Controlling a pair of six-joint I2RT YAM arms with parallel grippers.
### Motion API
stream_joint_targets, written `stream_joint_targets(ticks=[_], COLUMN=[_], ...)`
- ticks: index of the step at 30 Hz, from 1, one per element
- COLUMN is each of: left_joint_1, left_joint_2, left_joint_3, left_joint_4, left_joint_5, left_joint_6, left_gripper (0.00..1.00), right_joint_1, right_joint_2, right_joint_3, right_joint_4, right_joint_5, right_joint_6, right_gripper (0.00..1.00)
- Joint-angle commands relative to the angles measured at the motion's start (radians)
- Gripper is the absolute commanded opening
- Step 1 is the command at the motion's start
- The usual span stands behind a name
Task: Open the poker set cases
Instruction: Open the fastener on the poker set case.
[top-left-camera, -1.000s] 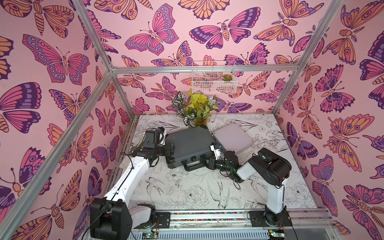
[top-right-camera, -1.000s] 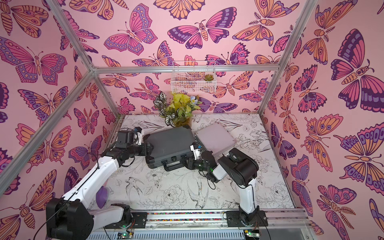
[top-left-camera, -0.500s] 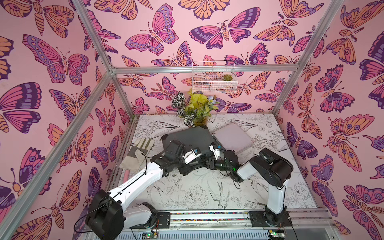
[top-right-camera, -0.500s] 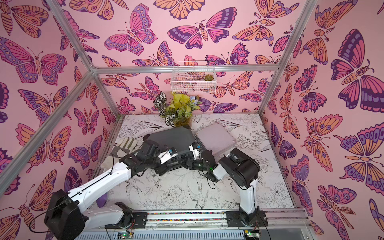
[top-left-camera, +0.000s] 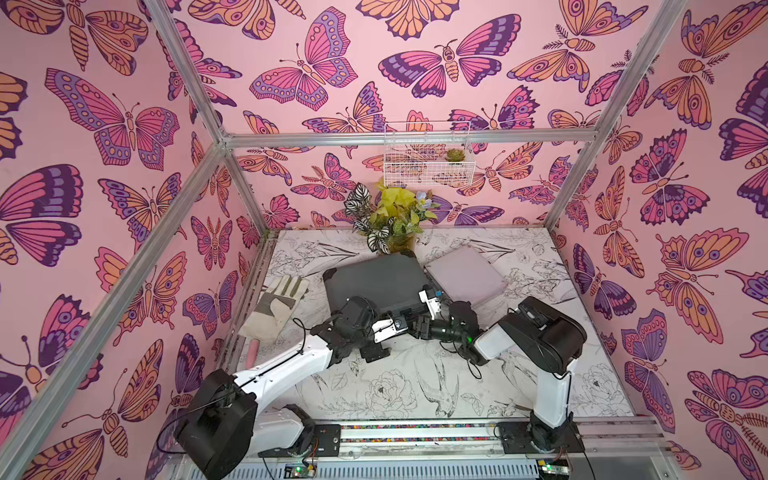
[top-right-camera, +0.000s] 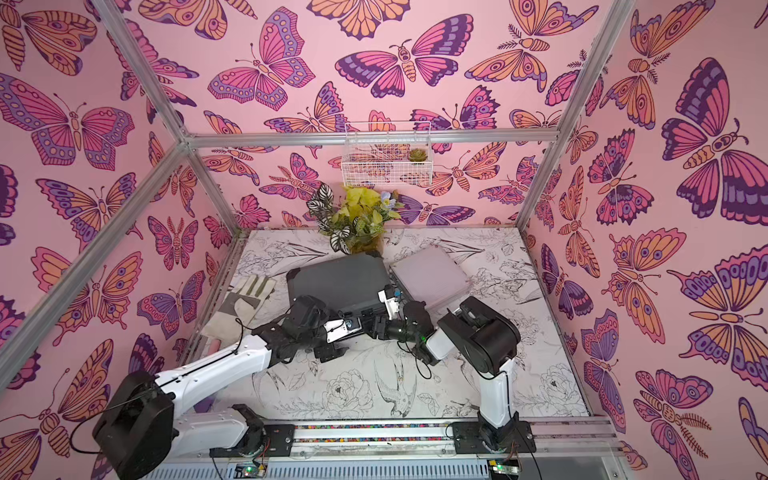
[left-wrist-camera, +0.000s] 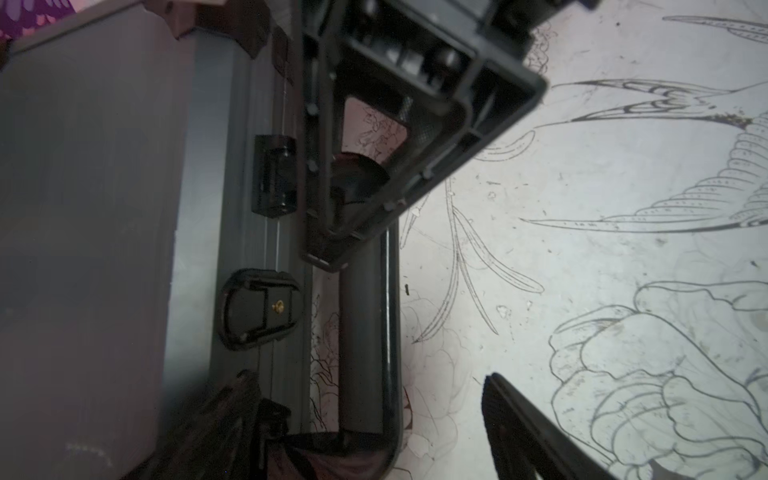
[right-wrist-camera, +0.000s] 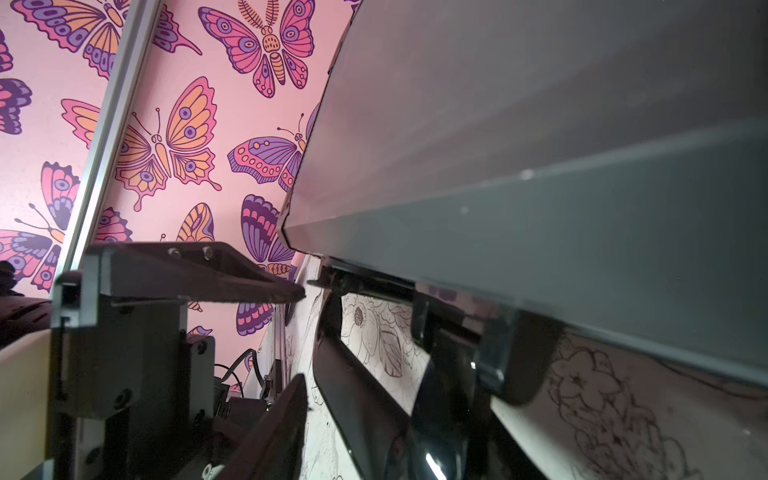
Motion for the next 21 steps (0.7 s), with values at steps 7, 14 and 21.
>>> stream_joint_targets(ticks=[7, 14, 21], left_joint_1=[-0.005, -0.005, -0.006], left_joint_2=[0.051, 0.073, 0.082], left_joint_3=[-0.043, -0.044, -0.048], left_joint_4=[0.157, 0.169, 0.171], left_joint_5=[-0.026, -0.03, -0.027], left_joint_6=[0.041, 0.046, 0.044], left_gripper=[0.87, 0.85, 0.83], right_joint_1=[0.001, 0.001, -0.002], right_joint_2=[-0.006, 0.012, 0.024], right_joint_3=[0.002, 0.004, 0.002], right_joint_4=[0.1, 0.131, 0.147], right_joint_5=[-0.028, -0.028, -0.028], right_joint_6=[0.005, 0.024, 0.037], right_gripper=[0.57, 0.57, 0.57])
